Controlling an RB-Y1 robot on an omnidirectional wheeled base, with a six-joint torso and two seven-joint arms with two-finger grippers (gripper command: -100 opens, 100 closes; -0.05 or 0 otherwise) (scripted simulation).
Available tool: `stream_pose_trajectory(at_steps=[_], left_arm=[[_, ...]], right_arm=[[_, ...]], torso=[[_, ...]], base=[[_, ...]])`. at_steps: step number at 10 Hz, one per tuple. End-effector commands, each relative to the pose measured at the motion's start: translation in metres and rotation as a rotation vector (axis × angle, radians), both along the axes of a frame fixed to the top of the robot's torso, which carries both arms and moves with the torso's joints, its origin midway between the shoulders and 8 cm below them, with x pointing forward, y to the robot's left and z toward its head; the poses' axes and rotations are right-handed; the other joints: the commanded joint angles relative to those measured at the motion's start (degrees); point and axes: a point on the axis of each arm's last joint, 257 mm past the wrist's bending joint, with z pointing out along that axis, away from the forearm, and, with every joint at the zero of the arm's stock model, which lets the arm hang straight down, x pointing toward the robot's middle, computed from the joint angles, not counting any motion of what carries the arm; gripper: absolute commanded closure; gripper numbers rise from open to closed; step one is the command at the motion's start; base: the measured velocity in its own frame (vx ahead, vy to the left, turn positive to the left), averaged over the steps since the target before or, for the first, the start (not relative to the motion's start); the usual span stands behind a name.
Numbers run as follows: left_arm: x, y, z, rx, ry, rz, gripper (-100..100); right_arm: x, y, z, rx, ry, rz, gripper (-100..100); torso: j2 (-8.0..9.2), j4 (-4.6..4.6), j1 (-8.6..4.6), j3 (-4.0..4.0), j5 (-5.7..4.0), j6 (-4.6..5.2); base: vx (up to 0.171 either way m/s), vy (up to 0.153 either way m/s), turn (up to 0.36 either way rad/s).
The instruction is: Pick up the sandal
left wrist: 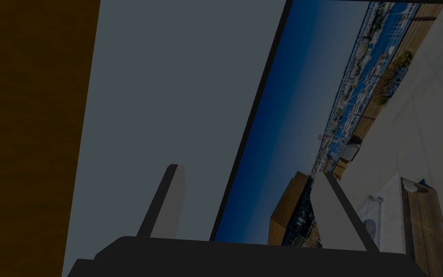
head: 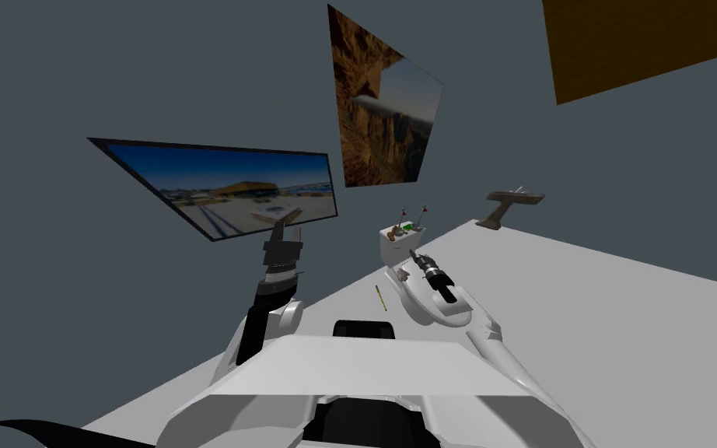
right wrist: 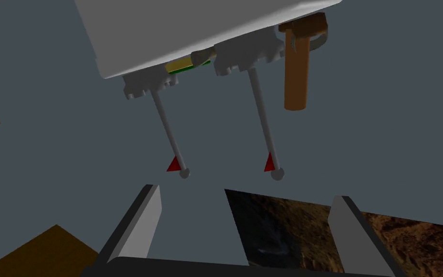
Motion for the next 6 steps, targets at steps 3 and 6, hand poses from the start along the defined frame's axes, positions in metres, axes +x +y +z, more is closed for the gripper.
stream_pose_trajectory(at_steps=[3, 6], left_arm=[[0.0, 0.0, 0.0, 0.0, 0.0, 0.0, 0], [0.0, 0.0, 0.0, 0.0, 0.0, 0.0, 0]], right_arm=[[0.0, -0.033, -0.038, -0.12, 0.122, -0.06, -100], [-0.001, -0.054, -0.056, -0.201, 0.191, -0.092, -100]], torso=[[-0.07, -0.01, 0.06, -0.04, 0.01, -0.01], [-0.06, -0.02, -0.01, -0.04, 0.0, 0.04]], base=[[-0.006, 0.07, 0.128], [-0.002, 0.056, 0.088]])
